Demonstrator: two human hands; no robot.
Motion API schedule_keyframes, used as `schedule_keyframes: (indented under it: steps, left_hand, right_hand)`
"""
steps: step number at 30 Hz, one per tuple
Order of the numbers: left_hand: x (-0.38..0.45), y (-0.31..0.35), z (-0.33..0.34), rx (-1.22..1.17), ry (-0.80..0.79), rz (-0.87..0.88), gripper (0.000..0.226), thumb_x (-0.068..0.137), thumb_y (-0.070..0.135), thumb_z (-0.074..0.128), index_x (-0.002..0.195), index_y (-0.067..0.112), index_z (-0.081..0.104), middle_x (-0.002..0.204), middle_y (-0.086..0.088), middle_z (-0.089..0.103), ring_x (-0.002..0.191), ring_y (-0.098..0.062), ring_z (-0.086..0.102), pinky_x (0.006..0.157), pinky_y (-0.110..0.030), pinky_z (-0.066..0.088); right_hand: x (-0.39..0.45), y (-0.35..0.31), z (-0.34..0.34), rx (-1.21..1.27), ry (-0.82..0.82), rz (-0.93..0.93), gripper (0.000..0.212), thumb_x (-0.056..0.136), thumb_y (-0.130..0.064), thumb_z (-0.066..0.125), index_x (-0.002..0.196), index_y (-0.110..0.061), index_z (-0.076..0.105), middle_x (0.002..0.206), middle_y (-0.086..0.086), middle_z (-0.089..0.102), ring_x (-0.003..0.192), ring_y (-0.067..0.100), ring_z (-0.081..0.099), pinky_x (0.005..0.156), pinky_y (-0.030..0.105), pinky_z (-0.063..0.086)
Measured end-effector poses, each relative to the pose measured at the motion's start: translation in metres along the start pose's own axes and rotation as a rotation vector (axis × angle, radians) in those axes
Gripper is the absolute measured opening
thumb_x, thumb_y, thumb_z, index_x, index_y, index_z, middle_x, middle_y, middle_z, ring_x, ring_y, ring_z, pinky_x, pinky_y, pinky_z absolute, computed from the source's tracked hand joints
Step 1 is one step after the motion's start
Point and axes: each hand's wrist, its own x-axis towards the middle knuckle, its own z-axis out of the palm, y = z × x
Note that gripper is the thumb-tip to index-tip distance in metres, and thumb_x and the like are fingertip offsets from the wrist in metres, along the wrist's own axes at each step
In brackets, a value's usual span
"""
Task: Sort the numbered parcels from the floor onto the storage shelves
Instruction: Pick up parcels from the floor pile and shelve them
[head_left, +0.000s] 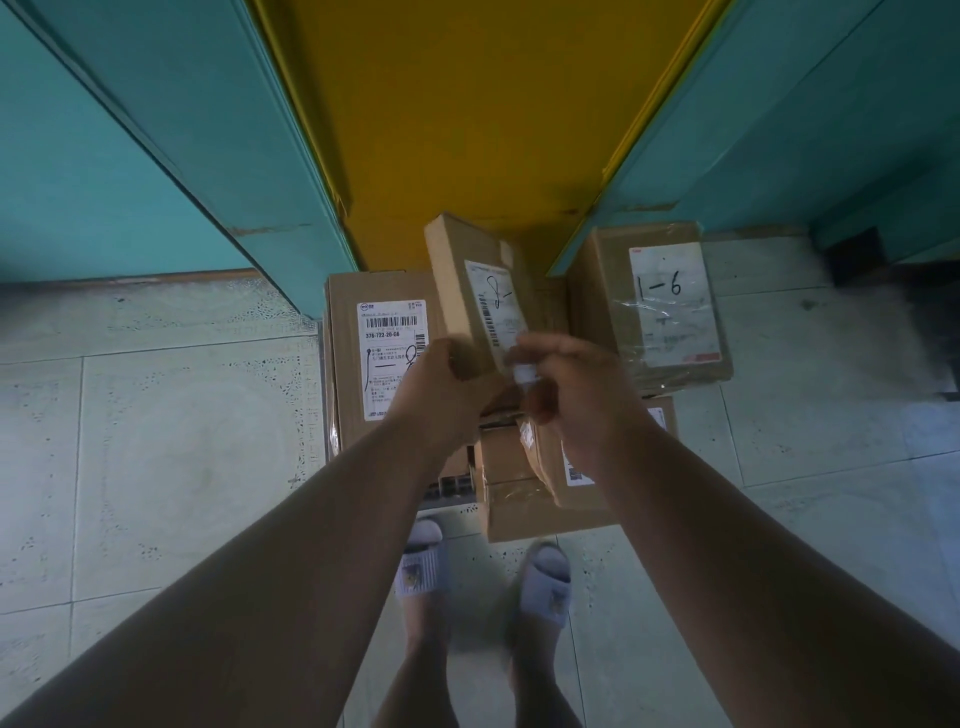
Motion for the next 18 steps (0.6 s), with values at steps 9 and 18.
schedule_keyframes:
  steps: [9, 18]
  left_hand:
    - [-0.034, -0.027, -0.031, -0.533, -0.149, -0.077, 0.037, 0.094, -0.013, 0.045, 0.118, 0.009, 0.064, 0.111, -0.012, 0.075, 0.107, -0.03, 0.07, 0.092, -0.044, 0.056]
    - [-0.023, -0.029, -0.046, -0.436, -0.367, -0.071, 0.048, 0.092, -0.014, 0.043, 0.123, 0.016, 0.064, 0.122, -0.017, 0.069, 0.114, -0.031, 0.067, 0.093, -0.041, 0.056]
  right_hand:
    - [-0.018, -0.003, -0.012, -0.605, 0.184, -0.477, 0.05, 0.092, -0.031, 0.067, 0.136, -0.016, 0.049, 0.111, -0.014, 0.057, 0.095, -0.003, 0.06, 0.067, 0.008, 0.052]
    - [-0.014, -0.041, -0.041, -0.417, 0.116, -0.436, 0.083, 0.086, -0.028, 0.075, 0.151, -0.04, 0.025, 0.14, 0.002, 0.056, 0.109, 0.01, 0.064, 0.092, 0.037, 0.055]
